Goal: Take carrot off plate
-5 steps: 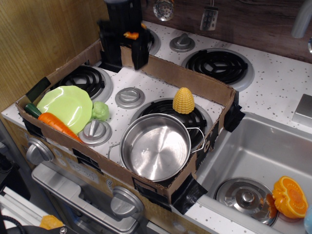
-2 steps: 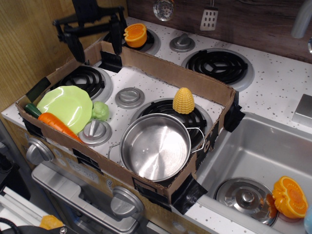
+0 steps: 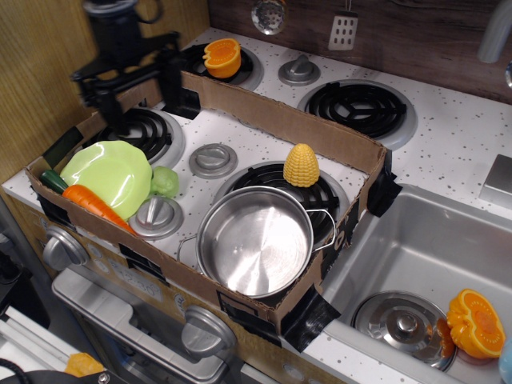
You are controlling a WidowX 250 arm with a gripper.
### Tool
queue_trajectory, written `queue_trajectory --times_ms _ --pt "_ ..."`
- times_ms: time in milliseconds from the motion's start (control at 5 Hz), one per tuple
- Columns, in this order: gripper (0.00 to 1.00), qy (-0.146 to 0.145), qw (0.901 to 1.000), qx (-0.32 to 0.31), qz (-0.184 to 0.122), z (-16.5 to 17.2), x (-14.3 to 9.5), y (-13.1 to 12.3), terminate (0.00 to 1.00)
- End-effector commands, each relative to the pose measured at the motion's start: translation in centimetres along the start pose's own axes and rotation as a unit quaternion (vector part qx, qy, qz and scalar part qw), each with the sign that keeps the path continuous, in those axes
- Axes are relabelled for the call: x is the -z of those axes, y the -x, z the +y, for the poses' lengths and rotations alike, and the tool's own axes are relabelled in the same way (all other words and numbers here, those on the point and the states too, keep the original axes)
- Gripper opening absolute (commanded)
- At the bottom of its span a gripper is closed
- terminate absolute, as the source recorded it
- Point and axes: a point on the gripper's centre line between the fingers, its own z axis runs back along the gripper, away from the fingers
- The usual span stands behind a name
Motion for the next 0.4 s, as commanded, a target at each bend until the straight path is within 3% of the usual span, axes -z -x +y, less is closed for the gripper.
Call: queue_trajectory --times_ms 0,200 --pt "1.0 0.042 0.994 -0.032 -0.096 2.0 -1.0 -0.2 0.0" --pt "1.0 0.029 0.9884 0.005 -0.149 2.7 0.7 -0.9 0.0"
